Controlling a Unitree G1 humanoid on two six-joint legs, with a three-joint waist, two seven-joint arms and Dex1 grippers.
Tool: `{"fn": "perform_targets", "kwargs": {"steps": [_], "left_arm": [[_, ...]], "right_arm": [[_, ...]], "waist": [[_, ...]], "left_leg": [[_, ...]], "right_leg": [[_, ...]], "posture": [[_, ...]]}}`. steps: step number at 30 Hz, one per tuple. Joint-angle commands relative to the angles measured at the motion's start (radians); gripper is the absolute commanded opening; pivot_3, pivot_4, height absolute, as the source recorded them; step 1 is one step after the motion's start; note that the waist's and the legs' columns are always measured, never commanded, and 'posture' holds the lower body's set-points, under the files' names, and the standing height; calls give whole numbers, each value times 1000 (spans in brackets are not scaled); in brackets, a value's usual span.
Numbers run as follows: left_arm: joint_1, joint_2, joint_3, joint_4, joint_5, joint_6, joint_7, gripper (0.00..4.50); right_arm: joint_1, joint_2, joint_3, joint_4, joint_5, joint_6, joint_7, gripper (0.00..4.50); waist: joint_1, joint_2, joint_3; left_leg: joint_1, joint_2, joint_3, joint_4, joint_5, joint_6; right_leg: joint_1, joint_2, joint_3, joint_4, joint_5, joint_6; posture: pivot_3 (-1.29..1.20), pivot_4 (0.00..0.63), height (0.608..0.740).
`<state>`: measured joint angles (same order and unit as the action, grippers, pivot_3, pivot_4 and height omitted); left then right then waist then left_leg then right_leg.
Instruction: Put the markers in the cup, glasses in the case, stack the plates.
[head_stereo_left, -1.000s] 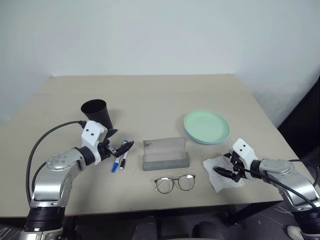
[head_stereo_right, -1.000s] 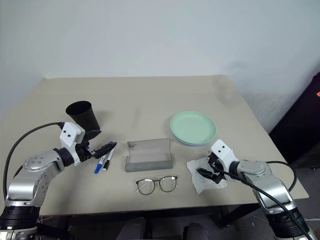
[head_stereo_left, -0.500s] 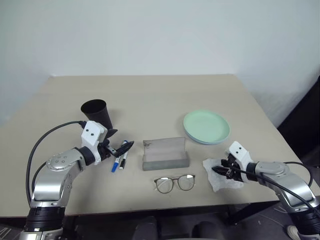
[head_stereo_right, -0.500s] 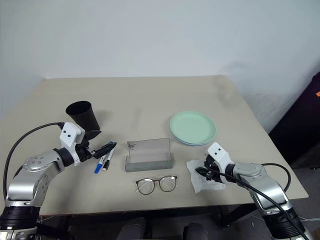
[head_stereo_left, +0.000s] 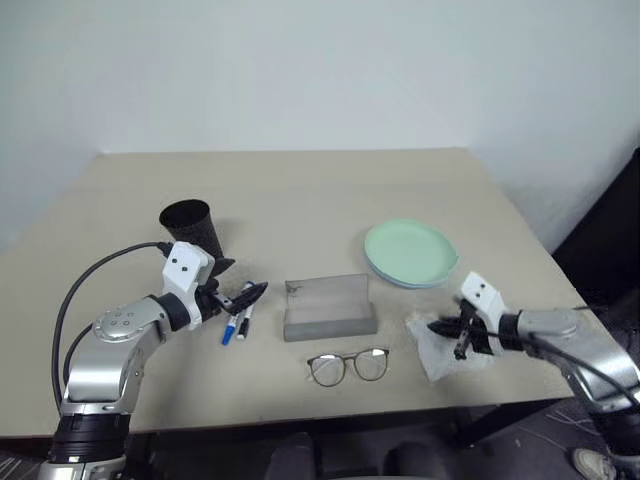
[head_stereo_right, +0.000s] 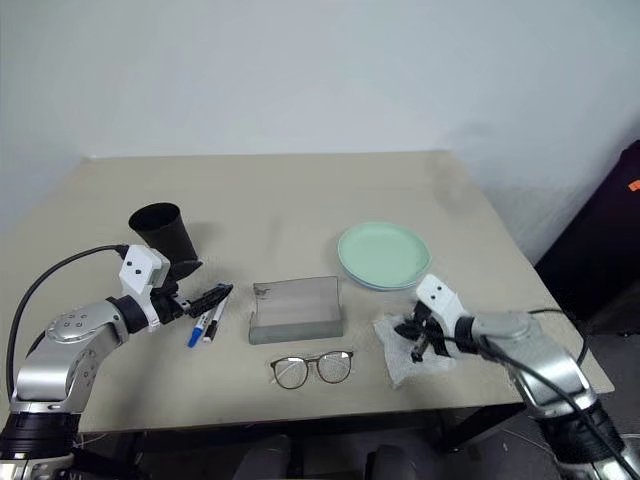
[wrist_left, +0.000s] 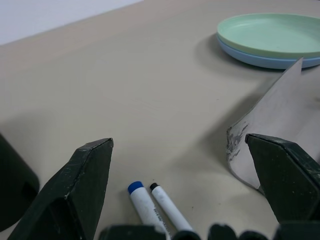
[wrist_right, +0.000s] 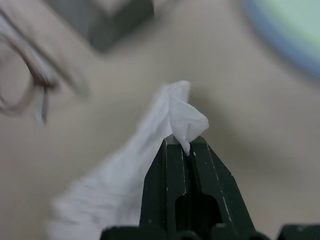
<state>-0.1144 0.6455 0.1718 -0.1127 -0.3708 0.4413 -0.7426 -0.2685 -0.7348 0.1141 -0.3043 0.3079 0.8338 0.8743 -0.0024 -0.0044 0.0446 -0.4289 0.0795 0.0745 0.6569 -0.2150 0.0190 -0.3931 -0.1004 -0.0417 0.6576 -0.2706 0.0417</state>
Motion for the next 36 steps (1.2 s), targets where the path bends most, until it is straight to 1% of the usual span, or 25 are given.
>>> {"fn": "perform_targets", "kwargs": {"steps": [1, 4, 6, 10, 13, 17, 20, 22, 23, 27, 30, 31, 32, 33, 36], "left_arm": [[-20, 3, 6, -4, -1, -18, -6, 4500], [-28, 2, 1, 6, 1, -22, -8, 4500], [-31, 1, -2, 9, 2, -24, -8, 4500], [-30, -2, -7, 9, 2, -25, -8, 4500], [-24, -3, -7, 4, -3, -19, -9, 4500], [-29, -14, 14, -5, -27, 6, 6, 4500], [-46, -27, 39, -12, -43, 38, 39, 4500], [-57, -28, 44, -11, -41, 52, 62, 4500], [-62, -26, 40, -7, -29, 50, 73, 4500], [-81, -25, 27, 14, 22, 3, 118, 4500], [-81, -13, -7, 34, 80, -40, 123, 4500], [-83, -24, -4, 39, 59, -39, 107, 4500], [-85, -34, -1, 42, 39, -48, 86, 4500], [-85, -38, -4, 42, 38, -59, 78, 4500], [-94, -64, -1, 41, 35, -45, 100, 4500]], "right_arm": [[-165, 19, -80, 80, 12, -10, -42, 27], [-308, 78, -80, 267, -53, -56, -149, 27], [-372, 109, -65, 385, -96, -89, -201, 27], [-470, 191, -25, 653, -206, -231, -324, 27], [-531, 258, -25, 831, -240, -318, -381, 27], [-590, 320, -31, 1002, -265, -406, -426, 27], [-625, 348, -50, 1076, -258, -445, -442, 615], [-642, 354, -59, 1103, -258, -462, -445, 1236], [-647, 354, -65, 1109, -256, -466, -445, 1663], [-649, 332, -97, 1077, -244, -448, -437, 3000], [-637, 312, -145, 1005, -207, -380, -420, 4034], [-634, 307, -181, 965, -166, -324, -406, 4368], [-629, 298, -207, 924, -135, -277, -391, 4476], [-619, 284, -217, 876, -122, -240, -378, 4476], [-552, 222, -192, 690, -101, -157, -294, 4476]], "waist": [[1, 0, 0], [0, 0, 0], [2, 0, 0], [0, 0, 0], [-10, 0, 0], [-22, 0, 0], [-27, 1, 0], [-31, 1, 0], [-31, 1, 0], [-33, 1, 0], [-35, 2, 1], [-35, 2, 1], [-35, 2, 1], [-34, 2, 1], [-31, 2, 1]], "left_leg": [[0, 0, 0, 0, 0, 0], [0, 0, 0, -1, 0, 0], [0, 0, 0, -1, 0, 0], [-1, -1, 2, -1, 0, 0], [-1, -1, 3, -2, 2, 1], [-1, -1, 3, -6, 6, 2], [-1, -1, 3, -8, 7, 1], [-1, -1, 3, -9, 8, 0], [-1, -1, 2, -9, 9, 0], [-1, -1, 2, -9, 9, -2], [0, -1, 2, -10, 10, -2], [0, -1, 2, -10, 10, -2], [0, -1, 2, -10, 10, -2], [0, 0, 2, -11, 10, -3], [0, -1, 2, -12, 10, -3]], "right_leg": [[0, 0, 0, 0, 0, 0], [-1, 0, 0, 0, 1, -1], [-1, 0, 0, 0, 1, -2], [0, 0, 0, -1, 4, -4], [0, 0, 2, 0, 5, -3], [0, 1, 2, 0, 5, -3], [0, 1, 2, 0, 5, -4], [-1, 1, 2, 0, 5, -4], [-1, 2, 2, 1, 5, -4], [0, 2, 2, 1, 6, -4], [0, 2, 2, 1, 6, -5], [-1, 2, 2, 1, 6, -5], [-1, 2, 2, 1, 6, -5], [-1, 2, 2, 1, 6, -5], [-1, 2, 2, 0, 6, -5]], "posture": [[0, 0, 740], [0, 0, 740], [0, 0, 740], [0, 0, 740], [0, 0, 740], [0, 0, 740], [0, 0, 740], [0, 0, 740], [0, 0, 740], [0, 0, 740], [0, 0, 740], [0, 0, 740], [0, 0, 740], [0, 0, 740], [0, 0, 740]]}}
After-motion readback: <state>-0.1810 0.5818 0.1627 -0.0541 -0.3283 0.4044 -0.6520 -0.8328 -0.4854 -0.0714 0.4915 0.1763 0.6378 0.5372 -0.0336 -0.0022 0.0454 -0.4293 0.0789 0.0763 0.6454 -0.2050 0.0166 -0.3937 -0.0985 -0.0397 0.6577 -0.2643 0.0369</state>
